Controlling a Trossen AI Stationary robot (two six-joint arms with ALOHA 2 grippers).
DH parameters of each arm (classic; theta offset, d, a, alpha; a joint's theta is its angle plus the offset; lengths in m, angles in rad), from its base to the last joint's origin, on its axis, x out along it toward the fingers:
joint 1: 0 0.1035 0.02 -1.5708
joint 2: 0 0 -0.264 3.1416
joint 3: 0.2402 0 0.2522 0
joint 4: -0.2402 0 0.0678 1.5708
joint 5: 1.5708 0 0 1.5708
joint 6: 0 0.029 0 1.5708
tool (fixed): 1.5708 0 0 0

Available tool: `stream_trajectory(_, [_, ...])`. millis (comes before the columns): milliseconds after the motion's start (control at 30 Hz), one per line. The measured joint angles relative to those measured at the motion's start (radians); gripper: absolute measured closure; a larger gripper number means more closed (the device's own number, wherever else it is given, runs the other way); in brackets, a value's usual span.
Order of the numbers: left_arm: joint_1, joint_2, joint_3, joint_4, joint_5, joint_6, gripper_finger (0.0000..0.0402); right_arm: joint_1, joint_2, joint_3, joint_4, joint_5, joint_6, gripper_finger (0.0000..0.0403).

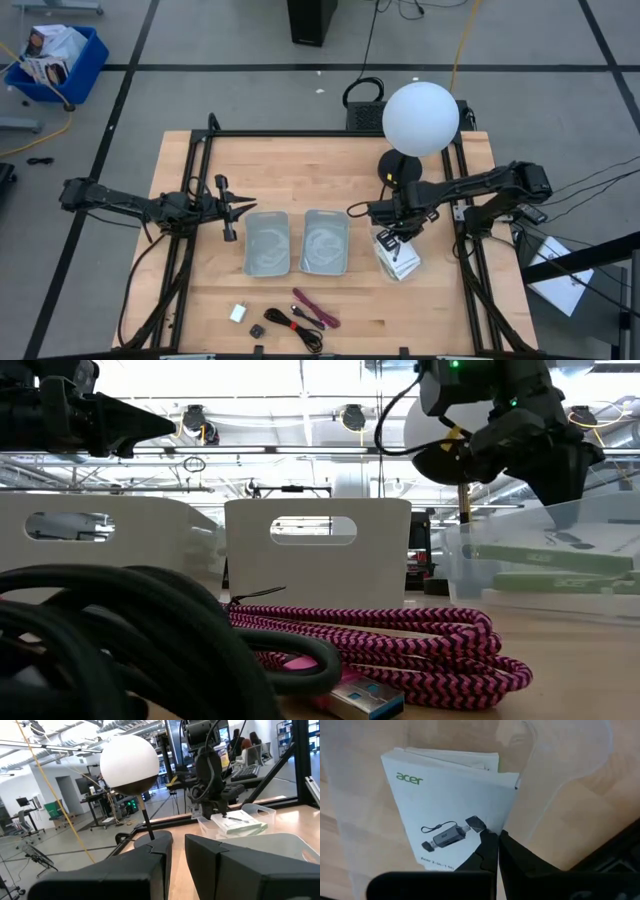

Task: Pick and place items into bin
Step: Put the white card reader box into the transparent bin, then adjust the transparent bin

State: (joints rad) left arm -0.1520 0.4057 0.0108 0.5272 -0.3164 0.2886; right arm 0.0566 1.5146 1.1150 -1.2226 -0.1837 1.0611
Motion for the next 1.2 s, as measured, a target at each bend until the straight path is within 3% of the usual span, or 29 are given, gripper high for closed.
stream_trajectory(300, [0.000, 0.000, 0.000, 0.000, 0.000, -0.002, 0.0339, 0.000, -0.001, -0.034, 0.060, 0.025, -0.003, 0.0396])
stream_trajectory(800, [0.000, 0.000, 0.000, 0.000, 0.000, -0.002, 0.0339, -0.003, -0.111, -0.034, 0.067, 0.055, 0.000, 0.0300])
stream_trajectory(1033, [0.000, 0.000, 0.000, -0.001, 0.000, -0.003, 0.0339, 0.147, -0.249, -0.034, 0.063, 0.064, 0.035, 0.0341])
stream_trajectory(1200, [0.000, 0.000, 0.000, -0.001, 0.000, -0.004, 0.0339, 0.351, -0.286, -0.034, 0.073, 0.198, 0.175, 0.0396])
